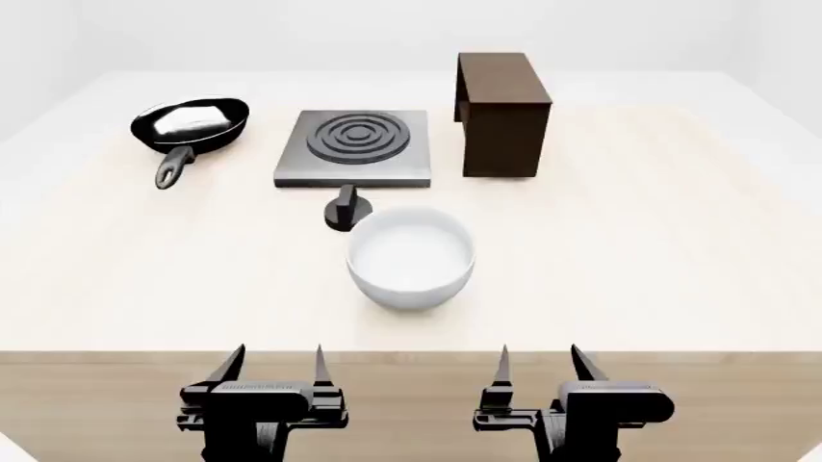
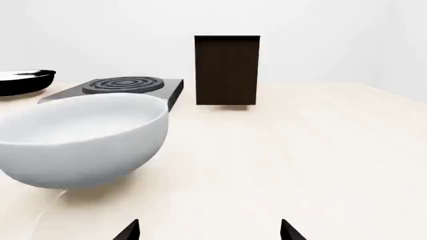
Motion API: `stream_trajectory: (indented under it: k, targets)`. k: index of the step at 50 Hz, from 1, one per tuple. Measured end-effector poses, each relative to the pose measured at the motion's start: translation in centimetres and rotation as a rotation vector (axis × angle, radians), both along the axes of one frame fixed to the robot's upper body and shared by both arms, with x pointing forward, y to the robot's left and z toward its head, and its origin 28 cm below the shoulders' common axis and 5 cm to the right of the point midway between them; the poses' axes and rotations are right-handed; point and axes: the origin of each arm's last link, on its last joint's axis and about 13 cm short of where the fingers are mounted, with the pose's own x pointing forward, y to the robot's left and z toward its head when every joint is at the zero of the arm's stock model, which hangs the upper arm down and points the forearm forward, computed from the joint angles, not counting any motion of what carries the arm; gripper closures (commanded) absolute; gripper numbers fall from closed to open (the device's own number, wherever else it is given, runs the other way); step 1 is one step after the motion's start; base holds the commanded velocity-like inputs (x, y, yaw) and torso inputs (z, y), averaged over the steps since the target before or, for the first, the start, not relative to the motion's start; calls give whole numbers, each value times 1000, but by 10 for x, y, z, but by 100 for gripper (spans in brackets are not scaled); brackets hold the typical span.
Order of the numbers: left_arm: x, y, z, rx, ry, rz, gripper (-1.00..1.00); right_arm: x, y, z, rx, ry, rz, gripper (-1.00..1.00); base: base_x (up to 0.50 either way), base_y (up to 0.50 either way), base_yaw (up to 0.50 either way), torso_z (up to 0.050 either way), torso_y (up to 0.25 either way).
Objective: Turn on the stove.
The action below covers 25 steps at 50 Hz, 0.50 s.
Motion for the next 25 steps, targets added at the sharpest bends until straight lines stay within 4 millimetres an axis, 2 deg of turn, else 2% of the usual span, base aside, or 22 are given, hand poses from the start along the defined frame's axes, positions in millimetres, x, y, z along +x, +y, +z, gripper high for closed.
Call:
stream_trajectory:
  k: [17, 25]
  targets:
    - [0, 0, 1, -1, -2, 0, -100, 0, 0, 1, -2, -9, -13, -100, 0, 0, 0, 0, 0]
    - [0, -1, 1, -2, 0, -2, -100, 0, -1, 1, -11, -16, -23, -100, 0, 346, 0, 0, 0]
